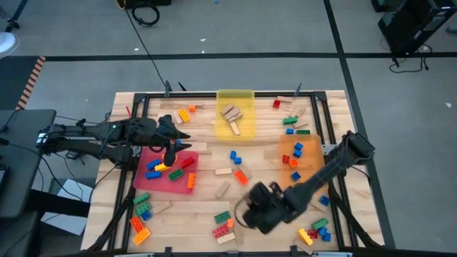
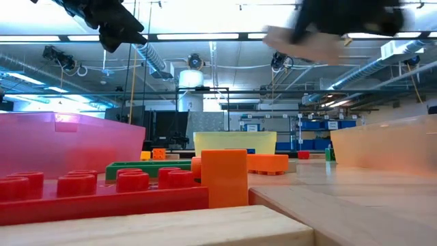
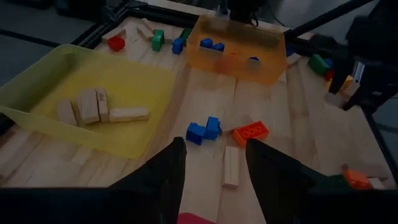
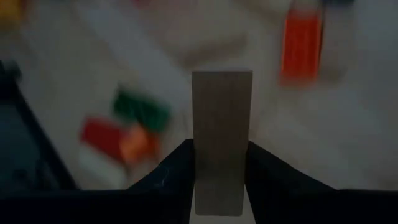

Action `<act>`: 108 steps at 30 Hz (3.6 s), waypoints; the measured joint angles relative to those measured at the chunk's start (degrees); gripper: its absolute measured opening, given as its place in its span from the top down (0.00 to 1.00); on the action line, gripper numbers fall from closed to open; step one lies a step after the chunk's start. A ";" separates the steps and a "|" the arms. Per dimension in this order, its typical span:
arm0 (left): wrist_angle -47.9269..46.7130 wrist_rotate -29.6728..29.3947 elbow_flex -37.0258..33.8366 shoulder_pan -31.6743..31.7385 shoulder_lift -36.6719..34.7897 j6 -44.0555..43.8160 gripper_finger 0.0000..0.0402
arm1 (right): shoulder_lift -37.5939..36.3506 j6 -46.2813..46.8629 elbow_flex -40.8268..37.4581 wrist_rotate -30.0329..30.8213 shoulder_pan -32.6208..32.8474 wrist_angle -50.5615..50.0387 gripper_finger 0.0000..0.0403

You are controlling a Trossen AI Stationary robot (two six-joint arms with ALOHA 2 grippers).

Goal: Sort blocks by size
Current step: Put the wooden block into the yellow bin, then put the 3 stud green game piece into the pink bin

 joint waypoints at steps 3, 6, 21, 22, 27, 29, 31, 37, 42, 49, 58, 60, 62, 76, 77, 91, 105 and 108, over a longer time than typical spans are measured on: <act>-0.12 -2.56 0.00 0.00 0.00 1.35 0.56 | -0.04 -2.93 3.40 2.46 -4.53 -1.54 0.69; 0.38 -6.40 0.00 0.00 0.00 1.31 0.56 | -0.09 -7.78 6.18 2.75 -10.18 -2.66 0.69; 3.20 -13.34 0.02 0.00 0.00 4.65 0.56 | -0.11 -38.38 18.78 -8.42 -43.59 0.37 0.69; 3.35 -14.93 0.02 0.02 0.00 3.98 0.56 | -0.11 -39.82 19.54 -9.30 -45.40 0.73 0.69; 4.92 -24.60 0.02 0.02 -0.07 5.63 0.56 | -0.22 -45.41 20.75 -14.28 -53.57 1.82 0.69; 6.21 -28.82 0.02 0.02 -0.07 5.72 0.56 | 0.08 -48.03 20.77 -15.23 -56.06 1.82 0.69; 7.94 -33.02 0.02 0.02 -0.07 5.76 0.56 | 1.08 -50.05 20.91 -16.92 -58.20 1.78 0.69; 12.83 -41.54 0.02 0.08 -0.07 7.85 0.56 | 8.63 -55.03 20.80 -23.19 -63.33 0.70 0.69; 13.90 -43.51 0.02 0.59 -0.09 11.73 0.56 | 14.22 -55.42 20.75 -24.81 -66.37 -2.92 0.69; 13.73 -43.58 0.02 2.05 0.20 11.56 0.56 | 18.69 -58.85 20.75 -24.88 -67.96 -4.64 0.69; 13.25 -43.58 0.02 2.45 0.37 12.58 0.56 | 20.43 -61.34 20.73 -26.56 -68.15 -3.98 0.54; 13.22 -43.57 0.02 2.45 0.37 13.09 0.56 | 20.22 -61.85 20.73 -26.56 -68.15 -4.01 0.52; 13.24 -43.57 0.02 2.45 0.37 13.10 0.56 | 19.70 -62.51 20.73 -26.80 -68.18 -4.09 0.51; 13.38 -43.55 0.02 2.45 0.37 12.02 0.56 | 12.51 -65.87 20.73 -26.59 -68.49 -4.95 0.49; 13.39 -43.56 0.02 2.49 0.37 11.88 0.56 | 11.57 -65.98 20.73 -26.63 -68.47 -5.02 0.49; 13.17 -36.70 0.12 2.48 0.37 14.49 0.56 | -6.73 -64.68 16.14 -21.89 -65.72 -15.30 0.49; -12.68 -37.49 20.92 -10.35 20.58 0.32 0.56 | -33.92 -41.05 -13.13 -12.89 -51.97 -11.38 0.50; -16.95 -38.99 26.64 -14.03 27.12 -6.46 0.56 | -37.35 -39.87 -15.98 -12.81 -50.15 -11.21 0.51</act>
